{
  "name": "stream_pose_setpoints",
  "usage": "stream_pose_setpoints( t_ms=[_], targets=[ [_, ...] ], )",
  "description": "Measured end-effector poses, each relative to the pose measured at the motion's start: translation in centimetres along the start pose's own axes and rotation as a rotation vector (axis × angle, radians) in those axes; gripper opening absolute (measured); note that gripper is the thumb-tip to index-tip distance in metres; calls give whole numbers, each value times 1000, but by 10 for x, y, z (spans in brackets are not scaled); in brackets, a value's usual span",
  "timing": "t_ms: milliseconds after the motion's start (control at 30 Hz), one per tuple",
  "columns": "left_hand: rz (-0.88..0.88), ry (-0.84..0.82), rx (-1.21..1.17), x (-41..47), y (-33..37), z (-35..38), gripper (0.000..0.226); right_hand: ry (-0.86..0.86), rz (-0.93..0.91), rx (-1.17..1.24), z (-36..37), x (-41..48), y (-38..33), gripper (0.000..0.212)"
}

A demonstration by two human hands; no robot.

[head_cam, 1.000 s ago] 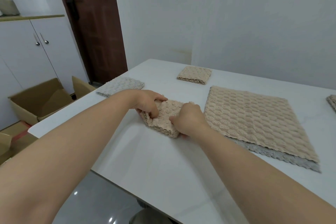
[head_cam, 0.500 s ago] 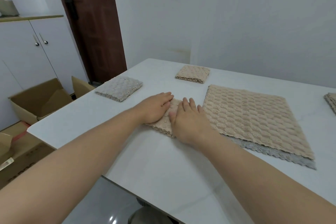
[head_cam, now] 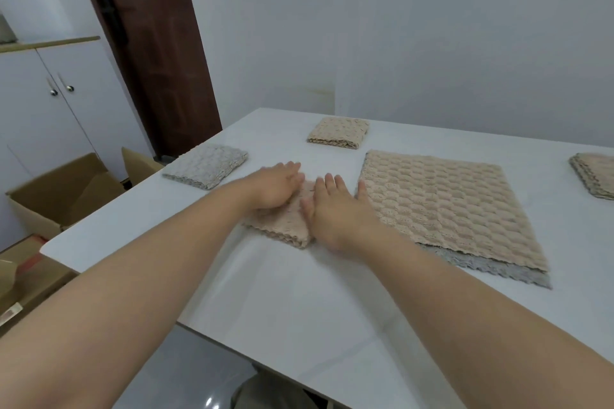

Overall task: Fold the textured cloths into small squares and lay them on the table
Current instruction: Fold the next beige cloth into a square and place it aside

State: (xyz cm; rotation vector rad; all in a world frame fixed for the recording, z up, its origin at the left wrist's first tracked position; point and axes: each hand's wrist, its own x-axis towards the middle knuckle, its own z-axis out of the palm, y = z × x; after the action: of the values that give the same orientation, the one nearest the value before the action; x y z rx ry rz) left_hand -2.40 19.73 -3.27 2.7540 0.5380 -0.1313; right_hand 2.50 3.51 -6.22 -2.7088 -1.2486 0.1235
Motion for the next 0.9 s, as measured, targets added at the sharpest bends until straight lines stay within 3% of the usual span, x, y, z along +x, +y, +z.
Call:
stream_pose_setpoints(
  t_ms=[133,200,267,333,433,533,733,900],
  targets=[
    [57,246,-163,-13,49,-23,47,221,52,125,-31,-10,44,62],
    [98,260,-217,-16,76,-18,27,286,109,180,-40,-19,73,59],
    [125,250,-265,-17,104,-7,25,352,182,259,-46,-32,103,56],
    [90,267,-336,-14,127,4,37,430,271,388,-49,-45,132,53],
    [-8,336,-539,1,149,20,32,542,437,560,-52,-64,177,48],
    [-81,375,-625,23,162,34,27,631,588,580,-53,-76,217,43],
    [-293,405,-432,58,153,68,38,672,746,602,-45,-76,265,32],
    [-264,453,-197,66,145,80,34,637,793,519,-28,-70,273,28]
  ],
)
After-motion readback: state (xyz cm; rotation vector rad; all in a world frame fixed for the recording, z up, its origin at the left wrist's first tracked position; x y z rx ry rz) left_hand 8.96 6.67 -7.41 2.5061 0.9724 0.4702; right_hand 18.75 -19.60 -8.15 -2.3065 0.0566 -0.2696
